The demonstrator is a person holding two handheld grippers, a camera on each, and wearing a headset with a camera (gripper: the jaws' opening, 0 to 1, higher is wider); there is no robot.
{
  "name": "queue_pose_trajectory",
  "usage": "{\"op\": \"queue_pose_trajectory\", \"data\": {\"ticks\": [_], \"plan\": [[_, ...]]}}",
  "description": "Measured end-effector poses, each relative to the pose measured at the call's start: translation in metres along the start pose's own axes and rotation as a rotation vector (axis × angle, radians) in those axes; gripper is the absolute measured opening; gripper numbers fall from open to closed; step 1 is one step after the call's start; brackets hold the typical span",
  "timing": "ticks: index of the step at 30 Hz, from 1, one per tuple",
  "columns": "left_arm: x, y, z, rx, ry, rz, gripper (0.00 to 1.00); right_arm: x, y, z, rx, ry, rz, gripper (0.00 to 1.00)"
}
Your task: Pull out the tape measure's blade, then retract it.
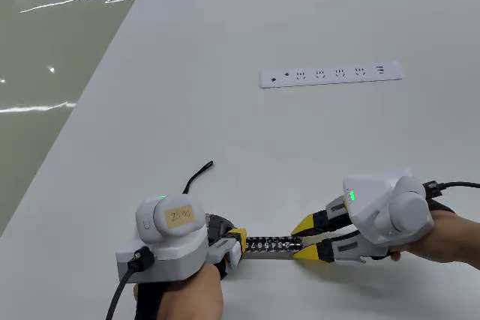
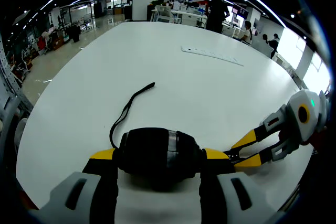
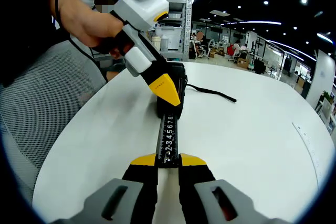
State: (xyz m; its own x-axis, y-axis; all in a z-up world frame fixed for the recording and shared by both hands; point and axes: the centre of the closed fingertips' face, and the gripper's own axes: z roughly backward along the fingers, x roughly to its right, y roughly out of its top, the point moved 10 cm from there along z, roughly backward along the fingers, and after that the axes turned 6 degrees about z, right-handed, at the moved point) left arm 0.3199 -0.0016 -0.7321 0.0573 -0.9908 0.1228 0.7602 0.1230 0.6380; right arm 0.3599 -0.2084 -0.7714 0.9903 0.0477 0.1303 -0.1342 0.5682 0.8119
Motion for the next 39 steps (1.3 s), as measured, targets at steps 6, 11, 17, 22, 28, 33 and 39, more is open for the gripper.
{"op": "queue_pose_trajectory", "data": {"ticks": [6, 11, 17, 22, 28, 33, 39], "plan": [[-0.001, 0.0, 0.0, -0.001, -0.006, 0.003, 0.58, 0.001, 0.003, -0.003, 0.005, 0.001, 0.001, 0.14], [-0.002, 0.0, 0.0, -0.001, -0.01, 0.008, 0.58, 0.001, 0.005, -0.006, 0.008, 0.002, 0.004, 0.14], [-0.002, 0.0, -0.001, -0.002, -0.012, 0.017, 0.58, 0.003, 0.007, -0.008, 0.01, 0.003, 0.006, 0.14], [-0.001, 0.0, -0.001, -0.004, -0.011, 0.02, 0.58, 0.003, 0.008, -0.01, 0.009, 0.002, 0.009, 0.14], [-0.002, 0.0, 0.0, -0.003, -0.013, 0.023, 0.58, 0.003, 0.009, -0.011, 0.012, -0.002, 0.01, 0.14], [-0.003, 0.0, 0.0, -0.002, -0.015, 0.024, 0.58, 0.004, 0.01, -0.013, 0.011, 0.001, 0.013, 0.14], [-0.004, 0.001, 0.0, -0.002, -0.017, 0.029, 0.58, 0.005, 0.013, -0.017, 0.012, 0.002, 0.016, 0.14]]}}
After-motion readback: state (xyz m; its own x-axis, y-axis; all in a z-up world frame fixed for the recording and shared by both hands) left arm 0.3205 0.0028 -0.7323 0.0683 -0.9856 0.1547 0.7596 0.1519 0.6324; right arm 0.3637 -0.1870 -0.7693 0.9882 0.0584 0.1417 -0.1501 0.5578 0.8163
